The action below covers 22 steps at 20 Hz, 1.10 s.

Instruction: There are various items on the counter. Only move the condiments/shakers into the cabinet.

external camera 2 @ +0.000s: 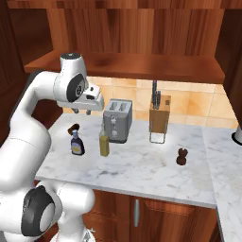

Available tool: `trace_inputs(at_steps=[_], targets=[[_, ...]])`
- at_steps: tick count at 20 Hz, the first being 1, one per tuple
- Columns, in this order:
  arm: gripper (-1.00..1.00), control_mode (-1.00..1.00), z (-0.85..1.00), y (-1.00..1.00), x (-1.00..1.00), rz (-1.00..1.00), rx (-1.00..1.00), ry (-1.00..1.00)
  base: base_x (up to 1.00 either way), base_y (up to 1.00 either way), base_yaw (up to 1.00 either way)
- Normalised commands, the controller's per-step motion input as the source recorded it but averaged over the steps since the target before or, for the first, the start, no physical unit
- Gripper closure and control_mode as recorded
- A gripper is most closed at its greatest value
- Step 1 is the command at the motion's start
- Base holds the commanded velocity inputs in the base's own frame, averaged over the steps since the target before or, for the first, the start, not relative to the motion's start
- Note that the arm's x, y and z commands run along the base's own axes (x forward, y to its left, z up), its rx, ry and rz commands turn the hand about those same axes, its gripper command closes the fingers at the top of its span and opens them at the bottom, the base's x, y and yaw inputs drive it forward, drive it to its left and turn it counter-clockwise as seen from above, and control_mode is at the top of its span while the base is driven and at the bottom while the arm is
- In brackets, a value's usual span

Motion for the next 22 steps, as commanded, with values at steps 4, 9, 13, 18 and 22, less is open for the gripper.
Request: trace_inputs(at_steps=[4, 9, 13, 18, 22], targets=[[-1.0, -1.0, -0.26, -0.56, -0.08, 0.0, 0.06, 0.04, 0.0, 0.0, 0.0], [-1.0, -1.0, -0.56, -1.0, -0.1, 0.17, 0.07, 0.05, 0.0, 0.0, 0.0], [-1.0, -1.0, -0.57, -0.83, -0.15, 0.48, 0.11, -0.02, 0.0, 0.0, 0.0], [-1.0, -1.0, -0.42, -0.31, -0.04, 0.6, 0.27, -0.24, 0.0, 0.0, 0.0], [-1.0, -1.0, -0.18, -0.12, 0.0, 0.52, 0.29, -0.3, 0.0, 0.0, 0.0]])
